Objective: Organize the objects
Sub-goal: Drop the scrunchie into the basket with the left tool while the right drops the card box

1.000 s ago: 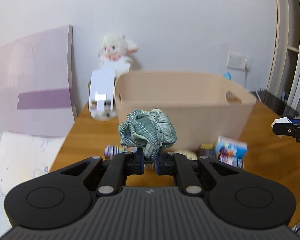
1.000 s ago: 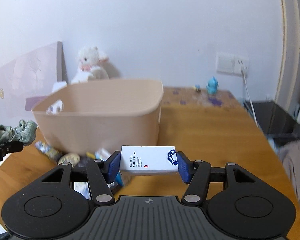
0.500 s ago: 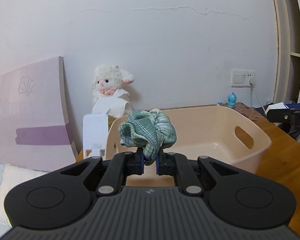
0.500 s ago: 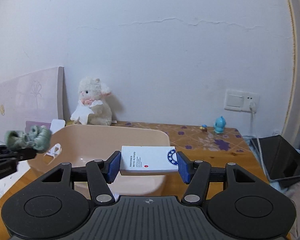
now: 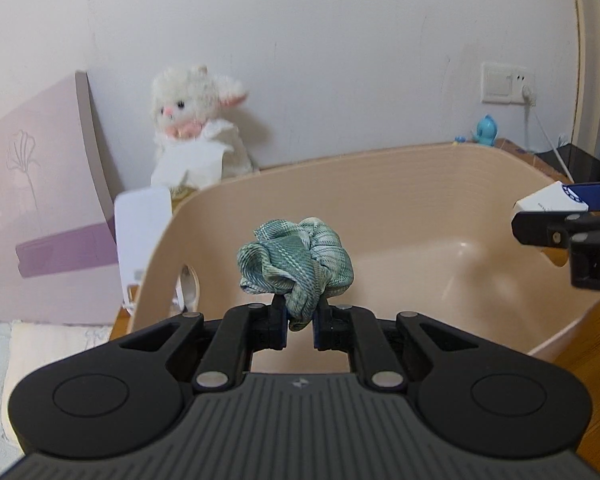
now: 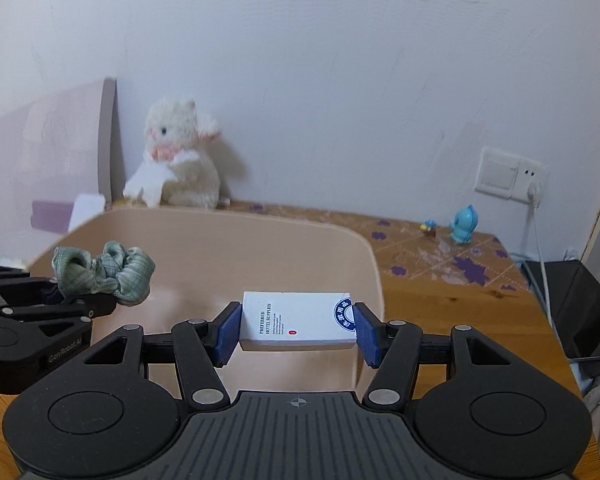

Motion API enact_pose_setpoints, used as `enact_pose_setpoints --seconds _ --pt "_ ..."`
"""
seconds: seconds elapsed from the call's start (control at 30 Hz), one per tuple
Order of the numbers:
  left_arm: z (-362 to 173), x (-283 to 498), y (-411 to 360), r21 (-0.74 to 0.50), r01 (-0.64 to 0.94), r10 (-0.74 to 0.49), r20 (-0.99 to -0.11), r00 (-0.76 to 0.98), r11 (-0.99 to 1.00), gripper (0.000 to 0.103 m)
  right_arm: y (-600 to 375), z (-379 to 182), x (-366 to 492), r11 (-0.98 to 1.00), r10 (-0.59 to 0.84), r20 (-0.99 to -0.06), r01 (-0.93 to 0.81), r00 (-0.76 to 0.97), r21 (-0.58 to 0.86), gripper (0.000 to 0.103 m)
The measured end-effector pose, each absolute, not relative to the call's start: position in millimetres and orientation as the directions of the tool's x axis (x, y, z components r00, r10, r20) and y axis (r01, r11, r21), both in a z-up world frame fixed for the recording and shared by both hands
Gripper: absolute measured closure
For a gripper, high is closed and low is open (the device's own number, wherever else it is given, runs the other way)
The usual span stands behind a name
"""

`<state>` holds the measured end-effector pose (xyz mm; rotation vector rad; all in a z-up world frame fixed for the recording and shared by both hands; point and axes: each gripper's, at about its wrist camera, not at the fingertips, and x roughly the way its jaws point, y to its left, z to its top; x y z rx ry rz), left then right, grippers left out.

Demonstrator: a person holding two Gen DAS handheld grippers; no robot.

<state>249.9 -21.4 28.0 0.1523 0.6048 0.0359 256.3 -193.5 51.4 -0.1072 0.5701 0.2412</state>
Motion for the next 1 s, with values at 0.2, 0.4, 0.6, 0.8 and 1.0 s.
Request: enact_pose_setpoints --seconds 0.2,0.4,0.6,0.8,1.0 --pt "27 248 -7 0.098 -0.021 0.074 -0.574 0.816 0.995 0.049 -189 48 257 0.966 0.188 -0.563 -0.255 0.805 -0.042 0.039" --pt "46 218 -3 0.123 -0.063 0.118 -0.516 0.848 0.99 0.016 -200 64 236 0.965 0.215 -0.528 -0.263 0.821 -0.017 0.022" --pt "65 185 4 0.118 -0.095 0.142 -0.497 0.856 0.988 0.013 -220 81 204 0.968 0.222 -0.484 -0.251 0.846 0.003 0.003" --pt "72 151 5 0.136 -0.104 0.158 -0.487 0.859 0.985 0.009 -236 80 173 0.97 0.217 -0.483 -0.243 0.848 0.01 0.0" --pt "56 129 16 0.127 -0.125 0.174 -0.531 0.829 0.984 0.006 -239 46 154 0.971 0.215 -0.549 -0.236 0.808 0.033 0.0"
